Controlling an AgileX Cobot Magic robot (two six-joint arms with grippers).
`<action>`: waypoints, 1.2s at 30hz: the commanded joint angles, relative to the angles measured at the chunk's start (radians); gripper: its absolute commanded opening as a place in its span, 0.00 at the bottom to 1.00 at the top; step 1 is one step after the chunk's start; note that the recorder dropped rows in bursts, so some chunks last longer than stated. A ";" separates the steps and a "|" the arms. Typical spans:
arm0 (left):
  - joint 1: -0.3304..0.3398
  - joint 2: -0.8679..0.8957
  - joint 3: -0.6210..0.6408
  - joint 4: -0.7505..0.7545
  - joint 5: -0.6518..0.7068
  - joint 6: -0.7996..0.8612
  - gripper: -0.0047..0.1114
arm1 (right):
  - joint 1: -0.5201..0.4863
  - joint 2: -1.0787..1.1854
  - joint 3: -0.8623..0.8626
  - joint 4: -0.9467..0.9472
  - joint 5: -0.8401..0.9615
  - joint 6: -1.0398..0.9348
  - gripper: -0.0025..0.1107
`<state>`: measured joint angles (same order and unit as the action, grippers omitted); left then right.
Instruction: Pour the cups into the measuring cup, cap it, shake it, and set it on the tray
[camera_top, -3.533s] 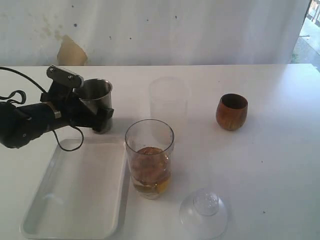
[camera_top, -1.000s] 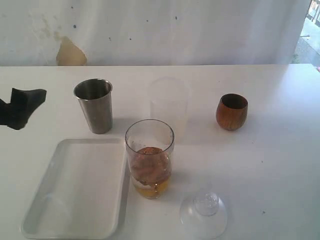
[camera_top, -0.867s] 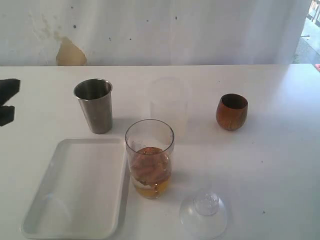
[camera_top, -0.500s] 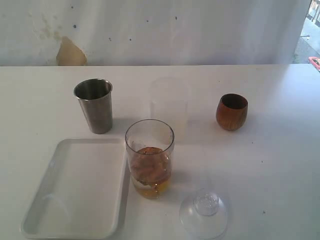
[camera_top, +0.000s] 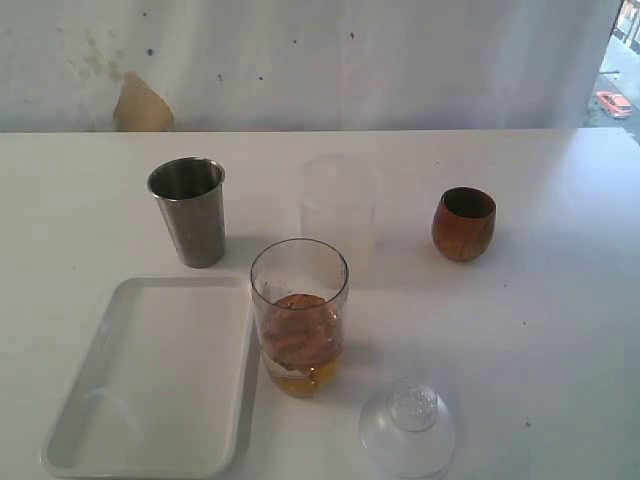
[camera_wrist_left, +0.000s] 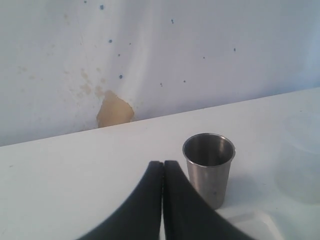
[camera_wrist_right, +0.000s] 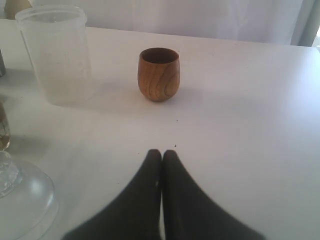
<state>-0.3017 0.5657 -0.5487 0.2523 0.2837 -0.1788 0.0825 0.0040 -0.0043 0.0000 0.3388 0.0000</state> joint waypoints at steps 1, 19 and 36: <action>0.000 -0.008 0.002 -0.009 0.000 -0.005 0.04 | -0.005 -0.004 0.004 0.000 -0.002 0.007 0.02; 0.203 -0.316 0.351 -0.252 -0.074 0.307 0.04 | -0.005 -0.004 0.004 0.000 -0.002 0.007 0.02; 0.324 -0.566 0.549 -0.252 -0.156 0.129 0.04 | -0.005 -0.004 0.004 0.000 -0.002 0.007 0.02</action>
<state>0.0190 0.0058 -0.0051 0.0097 0.1659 0.0000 0.0825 0.0040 -0.0043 0.0000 0.3388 0.0073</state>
